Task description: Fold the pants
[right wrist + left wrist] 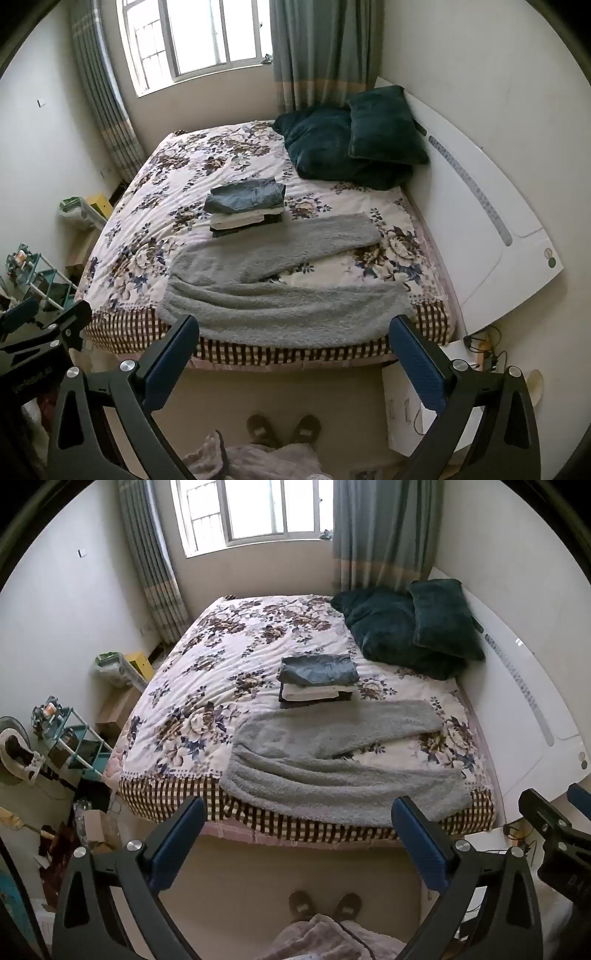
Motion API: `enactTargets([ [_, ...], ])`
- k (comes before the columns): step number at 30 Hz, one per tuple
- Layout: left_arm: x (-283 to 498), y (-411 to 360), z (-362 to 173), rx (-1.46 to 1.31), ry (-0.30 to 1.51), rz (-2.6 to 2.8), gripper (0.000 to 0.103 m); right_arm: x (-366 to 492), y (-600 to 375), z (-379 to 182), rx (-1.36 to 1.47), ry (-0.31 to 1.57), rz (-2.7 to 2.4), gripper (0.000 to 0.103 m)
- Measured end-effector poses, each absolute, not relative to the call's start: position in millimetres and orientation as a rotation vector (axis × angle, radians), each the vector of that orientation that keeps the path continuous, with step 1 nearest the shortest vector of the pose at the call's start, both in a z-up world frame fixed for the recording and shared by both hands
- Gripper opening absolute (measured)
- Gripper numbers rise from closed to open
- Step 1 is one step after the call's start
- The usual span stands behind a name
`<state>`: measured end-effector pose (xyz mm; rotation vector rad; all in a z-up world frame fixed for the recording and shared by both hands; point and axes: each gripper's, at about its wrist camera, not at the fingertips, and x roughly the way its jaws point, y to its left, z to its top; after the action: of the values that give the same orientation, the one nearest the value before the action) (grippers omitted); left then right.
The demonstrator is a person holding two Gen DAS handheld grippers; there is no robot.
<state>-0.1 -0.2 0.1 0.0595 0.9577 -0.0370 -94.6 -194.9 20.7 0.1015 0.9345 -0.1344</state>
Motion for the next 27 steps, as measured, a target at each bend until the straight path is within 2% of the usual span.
enactTargets([
  [27,6.1,-13.0,9.0,0.073,0.946,-0.041,0.103,-88.5,-201.8,21.4,0.107,0.952,-0.130,0.103],
])
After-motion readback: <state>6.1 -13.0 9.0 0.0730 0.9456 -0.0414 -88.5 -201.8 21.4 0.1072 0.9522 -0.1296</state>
